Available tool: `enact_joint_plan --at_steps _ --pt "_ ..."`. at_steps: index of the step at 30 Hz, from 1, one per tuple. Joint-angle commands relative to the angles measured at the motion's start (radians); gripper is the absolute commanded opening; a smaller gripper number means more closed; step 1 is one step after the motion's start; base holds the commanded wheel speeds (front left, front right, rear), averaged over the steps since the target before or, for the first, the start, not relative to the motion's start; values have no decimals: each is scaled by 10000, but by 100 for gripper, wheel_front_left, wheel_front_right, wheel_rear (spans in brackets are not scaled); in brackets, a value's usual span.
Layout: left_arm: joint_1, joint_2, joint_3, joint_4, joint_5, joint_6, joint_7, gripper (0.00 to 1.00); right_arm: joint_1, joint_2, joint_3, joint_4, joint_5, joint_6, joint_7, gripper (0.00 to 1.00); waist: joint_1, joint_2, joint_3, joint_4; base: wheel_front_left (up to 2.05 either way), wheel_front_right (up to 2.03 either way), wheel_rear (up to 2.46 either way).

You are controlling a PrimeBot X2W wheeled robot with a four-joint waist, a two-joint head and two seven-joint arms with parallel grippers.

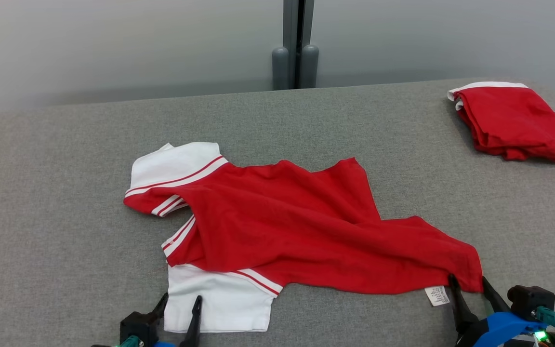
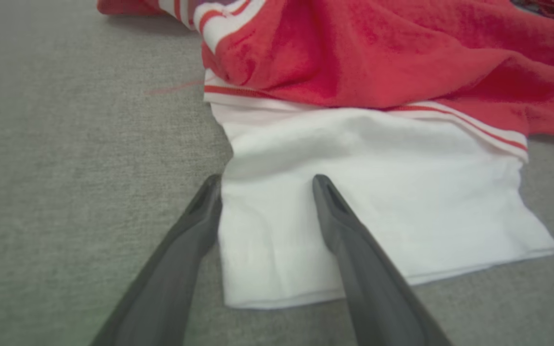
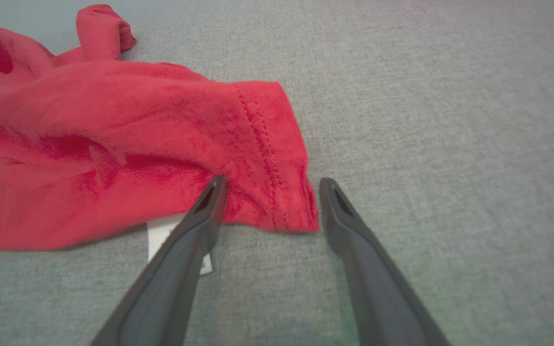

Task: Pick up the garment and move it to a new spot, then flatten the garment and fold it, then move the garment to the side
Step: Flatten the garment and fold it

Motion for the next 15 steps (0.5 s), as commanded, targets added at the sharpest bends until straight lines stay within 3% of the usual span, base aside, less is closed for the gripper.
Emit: enact_joint_plan --at_steps 1,6,7,8,9,10,15 --pt "1 -135 -287 125 -91 -18 140 100 -183 -22 73 90 64 2 -27 100 0 0 7 -11 0 0 0" --pt "-106 -128 -812 12 -418 -24 137 100 -319 66 307 380 448 2 -13 100 0 0 14 -19 0 0 0" --pt "-104 -129 -901 24 -499 -24 137 100 -349 86 377 464 550 3 -5 92 0 0 6 -18 0 0 0" --pt "-96 -138 -1029 65 -595 -24 137 70 -382 83 449 542 622 3 -4 43 0 0 -3 -21 0 0 0" --pt "-101 -155 -1156 110 -719 -24 137 31 -409 82 538 624 680 3 -4 0 0 0 -14 -20 0 0 0" --pt "-123 -140 -1247 147 -816 -24 137 0 -436 74 617 676 742 3 -4 0 0 0 -26 -14 0 0 0" --pt "-213 -148 -1549 -135 -1494 -21 108 0 -375 12 1019 216 963 3 -13 0 0 0 -143 7 0 0 0"
